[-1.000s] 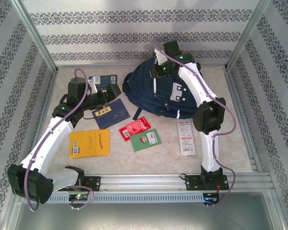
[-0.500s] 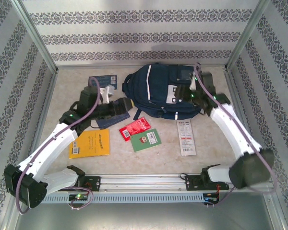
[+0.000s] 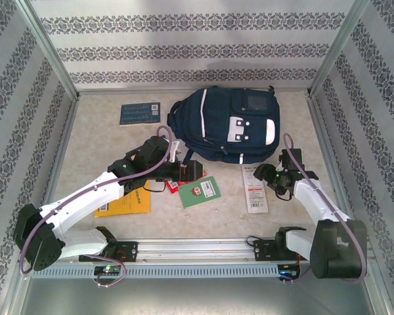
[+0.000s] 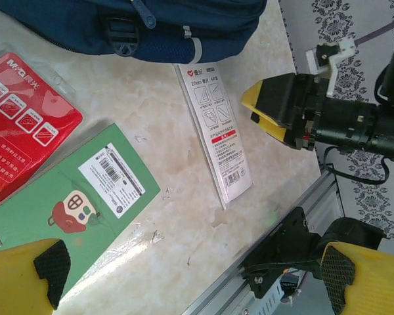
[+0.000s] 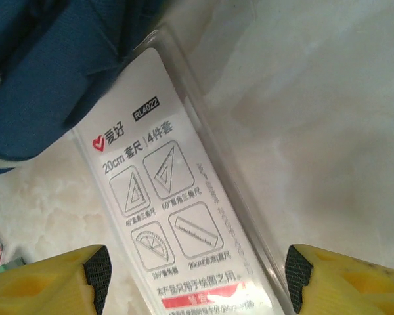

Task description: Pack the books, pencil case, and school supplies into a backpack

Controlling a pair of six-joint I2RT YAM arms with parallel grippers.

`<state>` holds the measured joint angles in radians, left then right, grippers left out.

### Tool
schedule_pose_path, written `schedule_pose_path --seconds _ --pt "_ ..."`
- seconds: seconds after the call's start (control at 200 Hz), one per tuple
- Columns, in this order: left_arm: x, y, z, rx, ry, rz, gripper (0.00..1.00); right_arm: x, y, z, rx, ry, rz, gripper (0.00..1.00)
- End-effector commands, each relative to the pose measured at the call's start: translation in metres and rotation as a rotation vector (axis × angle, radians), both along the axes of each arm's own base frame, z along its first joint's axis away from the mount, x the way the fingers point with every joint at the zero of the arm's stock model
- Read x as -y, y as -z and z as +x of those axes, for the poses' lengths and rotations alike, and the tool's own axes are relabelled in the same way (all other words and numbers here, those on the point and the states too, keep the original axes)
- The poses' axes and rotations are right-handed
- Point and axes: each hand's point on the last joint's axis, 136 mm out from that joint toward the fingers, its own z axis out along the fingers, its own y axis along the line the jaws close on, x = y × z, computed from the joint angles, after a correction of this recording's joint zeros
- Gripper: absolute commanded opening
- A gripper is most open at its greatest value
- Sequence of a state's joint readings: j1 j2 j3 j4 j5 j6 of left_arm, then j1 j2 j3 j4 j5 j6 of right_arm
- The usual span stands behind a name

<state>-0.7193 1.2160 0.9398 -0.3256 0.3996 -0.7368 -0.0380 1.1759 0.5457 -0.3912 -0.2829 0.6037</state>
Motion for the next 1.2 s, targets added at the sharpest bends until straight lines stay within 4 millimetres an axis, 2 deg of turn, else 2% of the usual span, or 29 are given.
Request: schedule_pose_path --seconds 0.0,0.08,0.275,0.47,0.665,0.874,1.039,1.194 --pt "0.005 0.003 0.001 0.038 0.008 0.013 0.99 0.002 0.01 0.005 -0.004 0.001 0.011 0.72" --pt "0.007 0.006 -0.002 0.035 0.016 0.019 0.99 0.006 0.015 0.007 -0.017 0.006 -0.008 0.73" --pt "0.009 0.01 -0.004 0.028 0.03 0.034 0.99 -0.007 0.017 0.014 -0.019 -0.027 0.062 0.74" --pt "0.008 0.011 -0.005 0.028 0.037 0.042 0.99 -0.027 0.024 0.01 -0.046 -0.078 0.14 0.74" --pt "0.007 0.012 -0.008 0.03 0.05 0.053 0.99 -0.058 0.015 0.001 -0.041 -0.19 0.19 0.72" --pt "0.005 0.013 -0.008 0.035 0.053 0.06 1.0 -0.075 0.009 -0.009 -0.031 -0.236 0.237 0.7" --pt "0.008 0.015 -0.008 0.024 0.06 0.056 1.0 -0.092 0.008 -0.003 -0.014 -0.239 0.366 0.68" --pt "0.009 0.019 -0.008 0.016 0.063 0.061 1.0 -0.099 0.012 0.007 0.006 -0.195 0.446 0.65"
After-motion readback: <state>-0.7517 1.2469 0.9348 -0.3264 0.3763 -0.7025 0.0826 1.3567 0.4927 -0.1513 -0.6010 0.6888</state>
